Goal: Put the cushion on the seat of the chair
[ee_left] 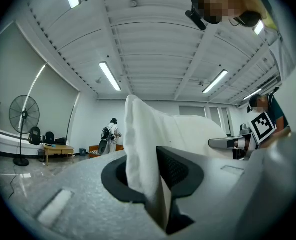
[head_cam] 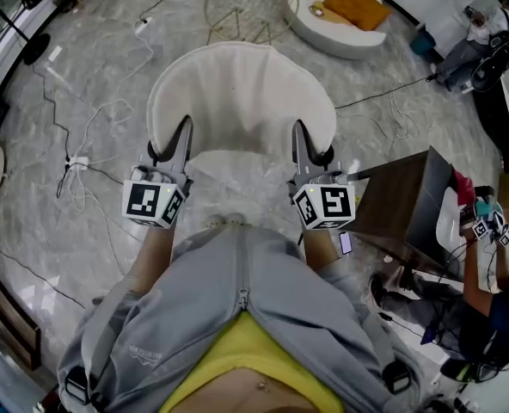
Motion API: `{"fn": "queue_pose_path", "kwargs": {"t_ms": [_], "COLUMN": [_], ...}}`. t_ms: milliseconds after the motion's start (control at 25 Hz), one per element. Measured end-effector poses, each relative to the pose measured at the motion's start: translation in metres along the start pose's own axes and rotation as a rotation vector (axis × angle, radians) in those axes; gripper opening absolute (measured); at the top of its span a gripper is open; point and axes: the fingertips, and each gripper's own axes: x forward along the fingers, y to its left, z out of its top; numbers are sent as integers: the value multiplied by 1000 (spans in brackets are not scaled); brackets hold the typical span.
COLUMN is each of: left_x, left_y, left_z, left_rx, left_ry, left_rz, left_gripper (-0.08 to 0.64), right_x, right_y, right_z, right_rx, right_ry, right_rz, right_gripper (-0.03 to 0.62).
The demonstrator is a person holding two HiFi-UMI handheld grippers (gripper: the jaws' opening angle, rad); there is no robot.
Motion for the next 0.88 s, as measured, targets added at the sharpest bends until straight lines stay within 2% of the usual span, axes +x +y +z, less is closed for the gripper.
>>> {"fn": "queue_pose_path", "kwargs": {"t_ms": [440,640,880], "left_x": [27,45,93], "left_y": [8,31,76], "left_z": [-8,-19,-34], "left_rx": [-7,-13,-18], "left_ry": [-6,1,3], "left_rz": [42,48,38], "left_gripper": [74,73,72], "right_x": [30,59,124], "right_y": [-19,-21,-31], "right_z": [-3,-14,-26], "right_rx": [-4,-7,-13], "right_ry": [0,9,17], "right_rz": [48,54,49], "right_gripper": [72,74,74]}}
